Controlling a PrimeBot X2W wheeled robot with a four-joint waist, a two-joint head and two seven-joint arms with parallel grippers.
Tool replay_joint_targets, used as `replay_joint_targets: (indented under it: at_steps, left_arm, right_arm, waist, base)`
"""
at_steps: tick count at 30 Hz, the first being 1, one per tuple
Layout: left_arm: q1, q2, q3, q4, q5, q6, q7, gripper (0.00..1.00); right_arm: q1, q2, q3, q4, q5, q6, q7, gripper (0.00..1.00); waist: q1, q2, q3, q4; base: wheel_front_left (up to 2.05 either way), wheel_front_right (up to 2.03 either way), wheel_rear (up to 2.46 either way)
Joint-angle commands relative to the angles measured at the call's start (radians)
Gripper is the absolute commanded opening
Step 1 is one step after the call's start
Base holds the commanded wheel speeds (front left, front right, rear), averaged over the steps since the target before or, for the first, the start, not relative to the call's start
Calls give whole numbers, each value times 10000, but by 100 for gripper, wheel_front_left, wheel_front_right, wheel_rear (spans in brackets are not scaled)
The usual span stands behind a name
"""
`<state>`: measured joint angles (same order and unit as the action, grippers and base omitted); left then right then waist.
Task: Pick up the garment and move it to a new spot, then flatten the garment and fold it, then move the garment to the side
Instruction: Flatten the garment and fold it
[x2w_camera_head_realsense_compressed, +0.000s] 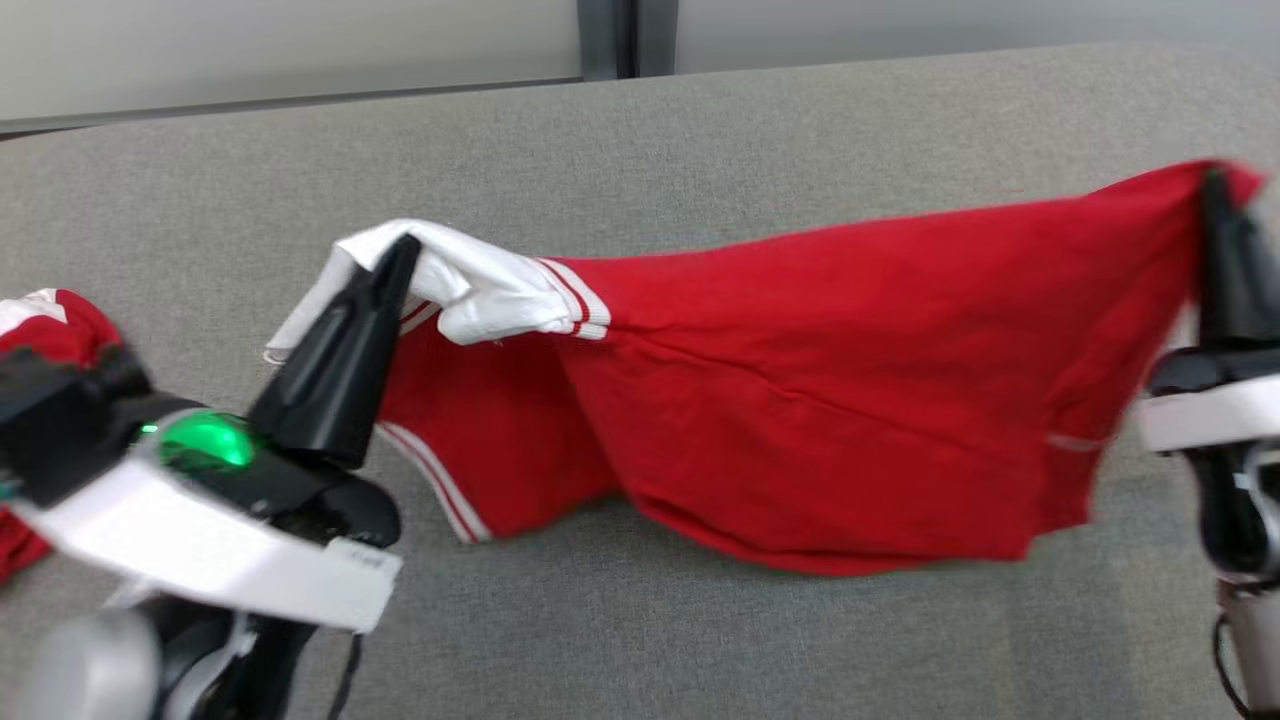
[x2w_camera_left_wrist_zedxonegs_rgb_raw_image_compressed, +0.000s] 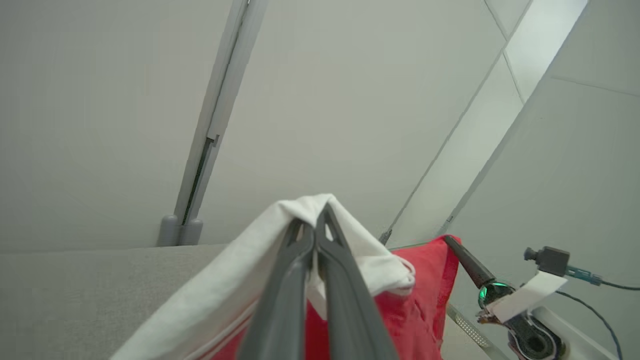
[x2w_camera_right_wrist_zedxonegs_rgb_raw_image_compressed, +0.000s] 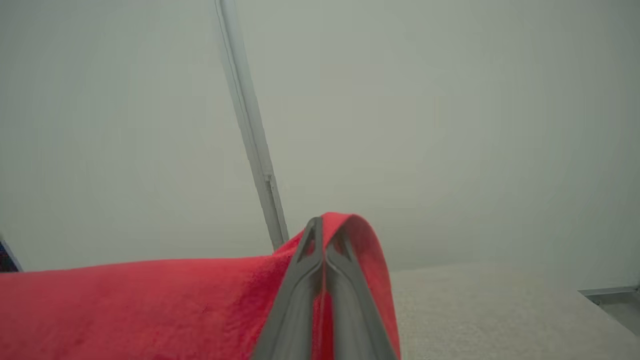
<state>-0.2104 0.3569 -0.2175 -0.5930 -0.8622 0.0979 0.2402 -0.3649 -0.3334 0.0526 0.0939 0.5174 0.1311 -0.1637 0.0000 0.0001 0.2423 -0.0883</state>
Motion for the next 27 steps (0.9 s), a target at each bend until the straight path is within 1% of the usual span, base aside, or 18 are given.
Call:
replay_joint_targets:
  at_steps: [1,3,4,5,6,7,9,10,12,14,17,18,19,21,23,27]
  left_arm:
    - [-159,-173,-116,459,-16,-45,-147,0]
    - [-170,-377,-491,1452,186,-270,-383,0]
    - [-182,-545,-696,2003,259,-401,-560,0]
    - [-246,-653,-883,2568,424,-542,-764,0]
    - [-362,-725,-1089,3109,670,-735,-1041,0]
    - [-465,-812,-1299,3599,967,-911,-1332,0]
    - [-489,-1228,-1614,4501,1111,-1158,-1885,0]
    - [-525,-1432,-1706,4866,1160,-1250,-2163,0]
    - [-619,-1573,-1847,5477,1384,-1397,-2591,0]
    - [-664,-1734,-1978,5976,1565,-1509,-2971,0]
    - [-688,-1857,-2059,6520,1730,-1594,-3419,0]
    - [-680,-1917,-2056,6731,1754,-1591,-3626,0]
    - [-649,-1943,-2037,6792,1739,-1592,-3715,0]
    - [-573,-1952,-2051,6879,1748,-1619,-3842,0]
    - [-522,-1955,-2103,6908,1801,-1641,-3913,0]
    - [-560,-1934,-2206,6947,1982,-1569,-4011,0]
  right_arm:
    - [-354,0,261,695,81,-8,189,0]
    - [-929,169,718,1959,268,-8,149,0]
    - [-1116,236,898,2554,288,-5,23,2]
    - [-1306,254,1004,3134,273,-7,-147,36]
    - [-1465,318,1114,3642,328,-7,-274,100]
    - [-1596,413,1215,3942,489,-3,-441,100]
    - [-1681,491,1445,4254,831,-5,-701,100]
    - [-1571,399,1584,4283,926,-5,-794,100]
    - [-1151,176,1802,4234,1053,-11,-919,100]
    - [-640,88,2156,4022,1264,-7,-934,100]
    - [215,-297,2856,3422,1725,-7,-717,100]
    - [689,-471,3466,2781,2212,-5,-366,100]
    - [857,-592,3662,2518,2475,-7,-186,100]
    - [1027,-867,3839,2169,2901,-8,96,100]
    - [1082,-1033,3927,2067,3137,-7,371,100]
    - [1439,-1231,3711,2002,3471,-7,686,100]
  waist:
    - [0,-1,89,-36]
    - [0,-1,221,-83]
    - [0,-1,308,-75]
    - [0,-1,394,-48]
    - [0,-1,472,-7]
    - [0,-1,544,33]
    - [0,-1,666,55]
    - [0,-1,706,59]
    - [0,-1,768,73]
    - [0,-1,800,109]
    - [0,-1,844,155]
    - [0,-1,882,127]
    - [0,-1,902,96]
    - [0,-1,943,61]
    - [0,-1,971,87]
    - [0,-1,984,282]
  base:
    - [0,0,0]
    - [0,0,0]
    - [0,0,0]
    - [0,0,0]
    - [0,0,0]
    - [0,0,0]
    - [0,0,0]
    - [0,0,0]
    - [0,0,0]
    - [0,0,0]
    - [0,0,0]
    - [0,0,0]
    - [0,0,0]
    - [0,0,0]
    - [0,0,0]
    - [0,0,0]
